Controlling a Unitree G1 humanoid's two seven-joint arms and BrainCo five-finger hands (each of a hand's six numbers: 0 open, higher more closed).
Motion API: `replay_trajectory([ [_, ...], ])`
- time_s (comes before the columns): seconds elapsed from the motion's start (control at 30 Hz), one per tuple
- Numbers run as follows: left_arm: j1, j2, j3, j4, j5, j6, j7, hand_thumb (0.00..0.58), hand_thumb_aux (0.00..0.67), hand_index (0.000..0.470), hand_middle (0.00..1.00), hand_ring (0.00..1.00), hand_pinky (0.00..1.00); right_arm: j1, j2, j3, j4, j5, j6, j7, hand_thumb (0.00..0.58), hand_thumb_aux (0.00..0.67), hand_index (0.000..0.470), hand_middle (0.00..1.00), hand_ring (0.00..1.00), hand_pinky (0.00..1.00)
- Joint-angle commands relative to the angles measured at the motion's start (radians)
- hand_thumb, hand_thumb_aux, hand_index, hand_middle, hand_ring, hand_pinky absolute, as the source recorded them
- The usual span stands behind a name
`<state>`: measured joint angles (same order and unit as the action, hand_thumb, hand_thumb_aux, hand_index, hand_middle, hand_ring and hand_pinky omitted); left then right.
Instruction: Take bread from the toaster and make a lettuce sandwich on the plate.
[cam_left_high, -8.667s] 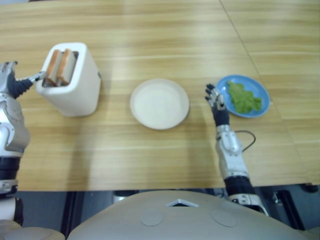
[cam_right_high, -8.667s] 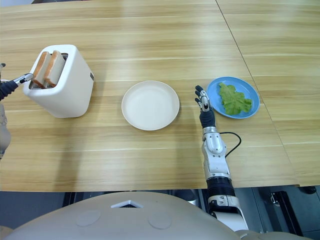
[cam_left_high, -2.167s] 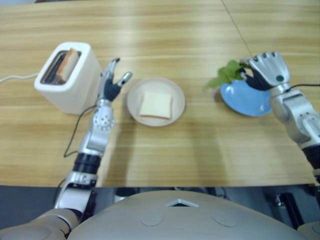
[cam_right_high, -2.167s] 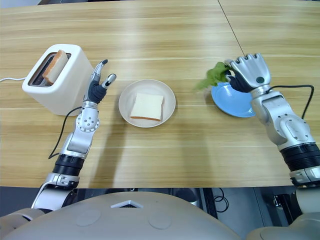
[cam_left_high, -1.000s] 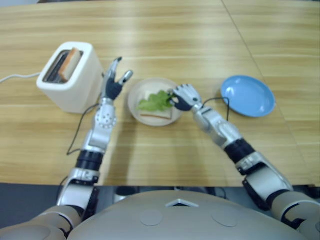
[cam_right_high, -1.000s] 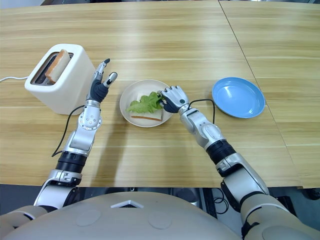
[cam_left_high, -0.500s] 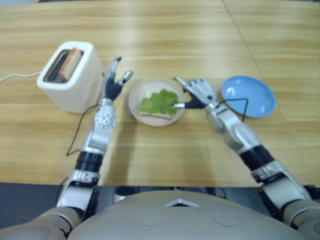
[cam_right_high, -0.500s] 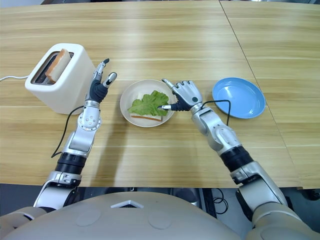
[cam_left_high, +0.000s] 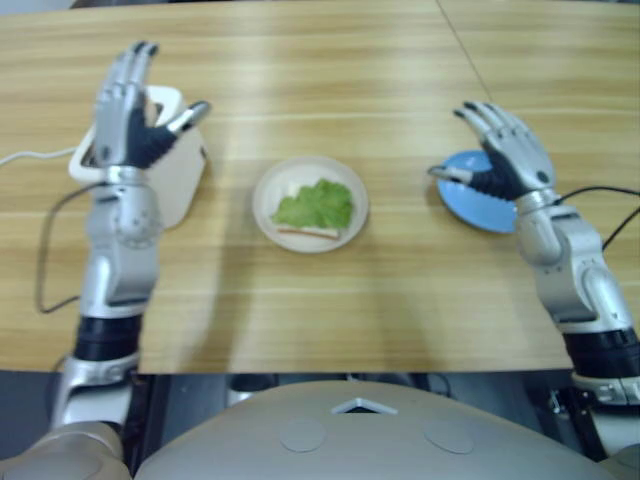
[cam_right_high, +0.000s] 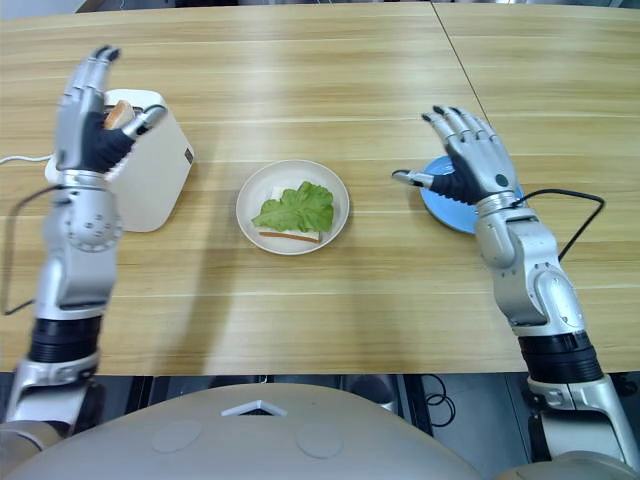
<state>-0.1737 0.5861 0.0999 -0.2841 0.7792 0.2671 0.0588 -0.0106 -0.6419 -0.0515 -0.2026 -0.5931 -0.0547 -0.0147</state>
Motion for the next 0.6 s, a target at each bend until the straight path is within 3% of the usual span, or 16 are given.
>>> replay_trajectory([
  [0.03, 0.01, 0.069, 0.002, 0.12, 0.084, 0.116, -0.089, 0.0, 0.0, 0.0, 0.0, 0.0, 0.0, 0.031, 0.027, -0.036, 0.008, 0.053, -0.011, 0.0, 0.0, 0.0, 0.0, 0.0, 0.0, 0.0],
  [0.23, -0.004, 0.09, -0.064, 0.301, 0.11, 0.168, -0.133, 0.0, 0.0, 0.0, 0.0, 0.0, 0.0, 0.041, 0.039, -0.05, 0.025, 0.068, -0.03, 0.001, 0.0, 0.0, 0.0, 0.0, 0.0, 0.0],
  [0.57, -0.029, 0.063, -0.143, 0.391, 0.091, 0.166, -0.123, 0.0, 0.0, 0.0, 0.0, 0.0, 0.0, 0.049, 0.032, -0.055, 0.019, 0.049, -0.028, -0.001, 0.0, 0.0, 0.0, 0.0, 0.0, 0.0],
  [0.6, -0.03, 0.063, -0.137, 0.393, 0.085, 0.166, -0.117, 0.447, 0.349, 0.24, 0.0, 0.0, 0.0, 0.051, 0.032, -0.056, 0.018, 0.048, -0.028, -0.001, 0.0, 0.0, 0.0, 0.0, 0.0, 0.0],
])
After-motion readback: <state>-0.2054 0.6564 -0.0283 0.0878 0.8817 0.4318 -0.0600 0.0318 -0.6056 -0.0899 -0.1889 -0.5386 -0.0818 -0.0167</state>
